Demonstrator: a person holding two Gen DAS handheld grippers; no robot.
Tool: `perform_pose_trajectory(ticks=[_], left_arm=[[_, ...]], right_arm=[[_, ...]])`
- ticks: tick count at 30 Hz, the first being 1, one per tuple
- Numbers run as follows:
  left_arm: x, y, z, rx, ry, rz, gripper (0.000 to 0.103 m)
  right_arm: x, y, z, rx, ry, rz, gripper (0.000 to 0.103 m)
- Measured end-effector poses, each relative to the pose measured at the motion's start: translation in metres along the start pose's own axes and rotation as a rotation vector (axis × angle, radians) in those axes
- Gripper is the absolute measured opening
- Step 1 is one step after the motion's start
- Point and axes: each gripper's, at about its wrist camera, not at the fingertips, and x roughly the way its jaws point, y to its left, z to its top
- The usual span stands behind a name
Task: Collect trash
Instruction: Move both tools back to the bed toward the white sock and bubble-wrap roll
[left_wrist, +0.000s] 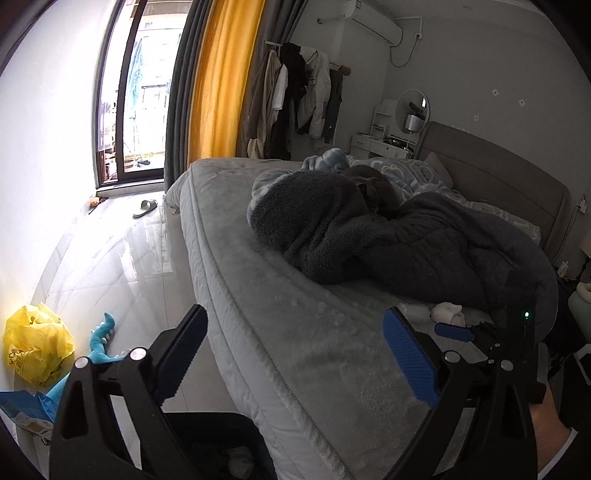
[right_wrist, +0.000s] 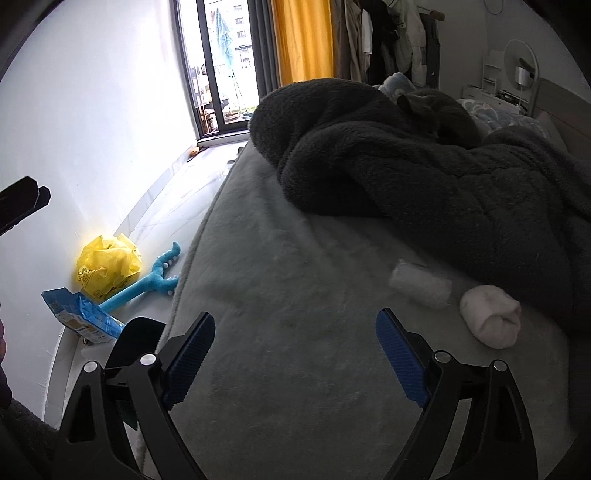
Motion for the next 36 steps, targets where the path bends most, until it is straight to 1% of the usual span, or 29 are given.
perform_pose_trajectory(ticks=[2, 6, 10, 14, 17, 21, 24, 29, 34, 36], left_arm=[[0.009, -0.009, -0.004, 0.010, 0.015, -0.015, 0.097], [0.022, -0.024, -0.007, 0.037, 0.019, -0.025, 0.097], [0.044, -0.033, -0.015, 0.018, 0.055, -0.051, 0.097], [0.061, -0.043, -0.020, 0.027, 0.083, -0.067, 0.097], [0.070, -0.052, -0.019, 0.023, 0.089, -0.104, 0.097], [0.087, -0.065, -0.020, 0.063, 0.101, -0.116, 0.097], [0.100, -0.074, -0.019, 0.066, 0.115, -0.143, 0.097], [0.119, -0.088, -0.019, 0.094, 0.134, -0.172, 0.097], [0.138, -0.103, -0.022, 0.122, 0.161, -0.220, 0.097], [0.145, -0.109, -0.023, 0.134, 0.172, -0.238, 0.097]], right_arm=[[-0.001, -0.009, -0.002, 0.010, 0.000, -0.007, 0.090], [-0.005, -0.028, -0.005, 0.019, -0.001, -0.026, 0.090], [-0.007, -0.047, -0.007, 0.033, -0.001, -0.042, 0.090], [-0.005, -0.066, -0.009, 0.034, 0.008, -0.068, 0.090], [-0.007, -0.083, -0.012, 0.051, 0.010, -0.087, 0.090], [-0.009, -0.104, -0.012, 0.081, -0.002, -0.115, 0.090], [-0.007, -0.118, -0.010, 0.101, -0.010, -0.129, 0.090], [0.001, -0.138, -0.010, 0.124, 0.007, -0.146, 0.090], [0.009, -0.156, -0.015, 0.141, 0.027, -0.159, 0.090], [0.012, -0.164, -0.017, 0.156, 0.030, -0.151, 0.090]])
